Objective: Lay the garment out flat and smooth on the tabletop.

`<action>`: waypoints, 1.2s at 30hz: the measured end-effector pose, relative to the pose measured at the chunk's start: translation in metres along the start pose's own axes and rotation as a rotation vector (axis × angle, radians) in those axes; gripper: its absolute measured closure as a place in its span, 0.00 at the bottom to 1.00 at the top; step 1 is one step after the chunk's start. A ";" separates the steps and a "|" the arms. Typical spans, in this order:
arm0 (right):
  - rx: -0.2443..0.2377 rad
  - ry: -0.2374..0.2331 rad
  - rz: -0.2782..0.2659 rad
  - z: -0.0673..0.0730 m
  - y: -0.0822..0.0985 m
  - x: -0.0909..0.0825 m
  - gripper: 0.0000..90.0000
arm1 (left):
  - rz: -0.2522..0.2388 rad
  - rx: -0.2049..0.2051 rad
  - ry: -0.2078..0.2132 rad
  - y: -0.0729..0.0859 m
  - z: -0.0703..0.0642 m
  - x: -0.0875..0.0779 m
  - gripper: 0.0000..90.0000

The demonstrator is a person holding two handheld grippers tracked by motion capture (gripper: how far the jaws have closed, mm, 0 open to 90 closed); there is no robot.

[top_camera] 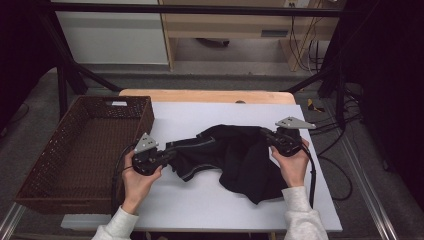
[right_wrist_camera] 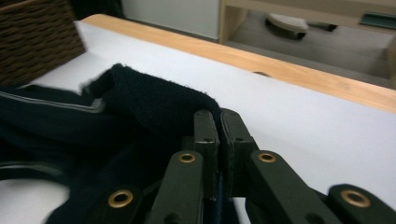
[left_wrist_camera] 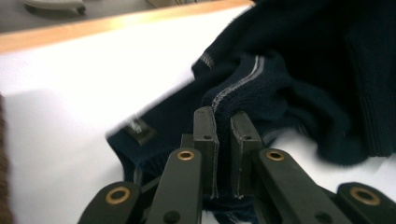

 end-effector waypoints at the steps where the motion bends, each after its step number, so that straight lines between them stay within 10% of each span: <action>1: 0.011 0.018 -0.003 -0.007 0.001 0.002 0.96 | 0.002 -0.003 -0.007 -0.002 0.001 -0.001 0.92; 9: -0.003 0.155 0.136 -0.050 0.040 0.045 0.94 | 0.063 -0.015 -0.008 0.018 0.003 0.014 0.92; 14: 0.008 0.172 0.129 -0.053 0.051 0.047 0.70 | 0.070 -0.005 0.004 0.027 -0.001 0.015 0.92; 19: 0.048 0.100 0.057 -0.038 0.040 0.020 0.48 | 0.084 -0.017 0.024 0.038 -0.006 0.020 0.91; 26: 0.000 -0.047 0.144 0.010 0.068 0.008 0.28 | 0.092 -0.010 0.024 0.044 -0.007 0.024 0.91; 36: -0.025 -0.058 0.230 0.023 0.101 0.013 0.25 | 0.074 -0.005 0.025 0.048 -0.008 0.025 0.90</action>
Point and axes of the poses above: each handheld gripper's, and its own axes: x roughly forward along the jaws, y roughly out of its underside, z roughly to its left, the point moved 6 cm from there along x, roughly forward along the jaws, and after that the axes turned 10 degrees about y, right-handed, at the moved point
